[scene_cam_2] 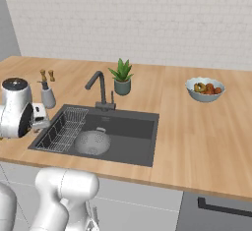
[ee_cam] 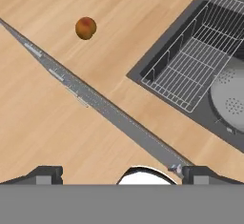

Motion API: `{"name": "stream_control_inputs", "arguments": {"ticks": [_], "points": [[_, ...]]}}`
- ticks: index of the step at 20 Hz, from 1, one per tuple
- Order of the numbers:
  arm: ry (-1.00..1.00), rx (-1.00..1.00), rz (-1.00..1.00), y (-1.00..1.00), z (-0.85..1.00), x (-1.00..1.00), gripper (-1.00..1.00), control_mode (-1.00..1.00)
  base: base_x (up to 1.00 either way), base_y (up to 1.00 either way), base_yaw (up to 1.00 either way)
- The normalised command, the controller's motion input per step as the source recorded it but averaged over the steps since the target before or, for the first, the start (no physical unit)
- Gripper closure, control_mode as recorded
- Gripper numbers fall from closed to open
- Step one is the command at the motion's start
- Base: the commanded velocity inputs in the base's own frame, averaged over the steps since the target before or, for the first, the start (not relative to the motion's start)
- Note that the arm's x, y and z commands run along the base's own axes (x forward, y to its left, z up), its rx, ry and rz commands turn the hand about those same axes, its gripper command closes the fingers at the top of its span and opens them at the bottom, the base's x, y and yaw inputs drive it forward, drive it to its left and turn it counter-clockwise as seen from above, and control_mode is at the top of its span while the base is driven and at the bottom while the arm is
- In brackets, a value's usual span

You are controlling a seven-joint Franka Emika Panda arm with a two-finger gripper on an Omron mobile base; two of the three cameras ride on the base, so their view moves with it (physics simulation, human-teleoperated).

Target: Put the colander in the sink, put the peach in the colander, and turn on the sink faucet and pour water over the colander.

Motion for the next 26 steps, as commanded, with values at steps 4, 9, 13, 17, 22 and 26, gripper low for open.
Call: {"name": "stream_control_inputs", "arguments": {"ticks": [4, 9, 13, 17, 22, 26], "points": [[0.0, -0.1, -0.14, 0.99, 0.34, 0.02, -1.0, -1.0, 0.0, 0.0, 0.0], [0.09, -0.05, -0.03, 0.84, 0.01, 0.12, -1.0, -1.0, 0.0, 0.0, 0.0], [0.1, 0.0, 0.0, 0.39, -0.05, 0.18, -1.0, -1.0, 0.0, 0.0, 0.0], [0.06, 0.0, 0.0, 0.32, -0.17, 0.25, -1.0, -1.0, 0.0, 0.0, 0.0], [0.0, -0.02, -0.01, 0.63, -0.46, 0.29, -1.0, -1.0, 0.0, 0.0, 0.0], [0.0, -0.06, -0.01, 0.64, -0.48, 0.54, -1.0, -1.0, 0.0, 0.0, 0.0]]}}
